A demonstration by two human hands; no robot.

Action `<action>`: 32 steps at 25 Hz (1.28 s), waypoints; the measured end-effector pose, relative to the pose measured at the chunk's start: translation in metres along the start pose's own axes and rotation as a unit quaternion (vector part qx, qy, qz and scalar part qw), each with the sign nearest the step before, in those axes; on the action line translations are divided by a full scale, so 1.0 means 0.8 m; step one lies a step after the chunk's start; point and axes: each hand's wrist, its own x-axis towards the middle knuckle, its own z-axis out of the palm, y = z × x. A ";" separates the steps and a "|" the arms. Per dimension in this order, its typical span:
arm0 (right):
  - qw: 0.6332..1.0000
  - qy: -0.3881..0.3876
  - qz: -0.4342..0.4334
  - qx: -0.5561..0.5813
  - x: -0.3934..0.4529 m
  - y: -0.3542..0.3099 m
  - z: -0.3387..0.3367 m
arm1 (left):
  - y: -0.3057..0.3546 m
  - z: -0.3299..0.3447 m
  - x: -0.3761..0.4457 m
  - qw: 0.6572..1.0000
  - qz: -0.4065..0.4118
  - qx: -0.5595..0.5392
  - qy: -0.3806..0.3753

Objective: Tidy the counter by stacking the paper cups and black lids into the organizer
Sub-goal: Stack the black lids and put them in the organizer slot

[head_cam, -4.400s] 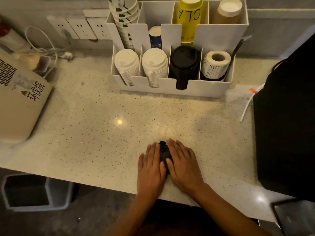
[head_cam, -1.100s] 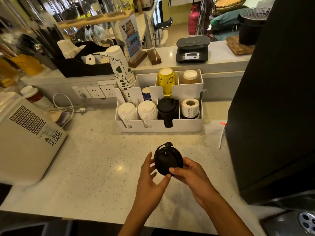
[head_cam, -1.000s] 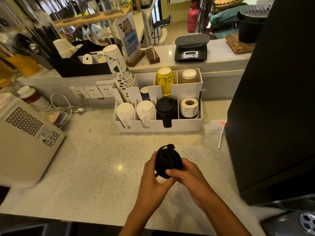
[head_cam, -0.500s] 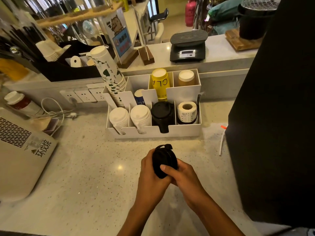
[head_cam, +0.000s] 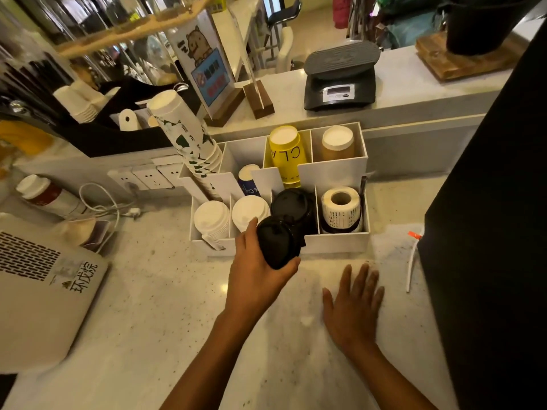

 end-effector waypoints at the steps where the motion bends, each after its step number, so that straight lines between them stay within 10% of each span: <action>1: 1.000 0.014 -0.003 -0.003 0.000 0.000 0.005 | 0.006 0.000 0.013 1.000 0.000 0.014 0.000; 28: 0.999 0.053 0.000 0.002 0.005 0.003 0.026 | 0.039 0.029 0.152 0.956 0.076 0.234 -0.161; 32: 0.999 0.053 -0.004 0.001 0.007 0.004 0.029 | 0.051 0.048 0.145 0.965 0.075 0.240 -0.079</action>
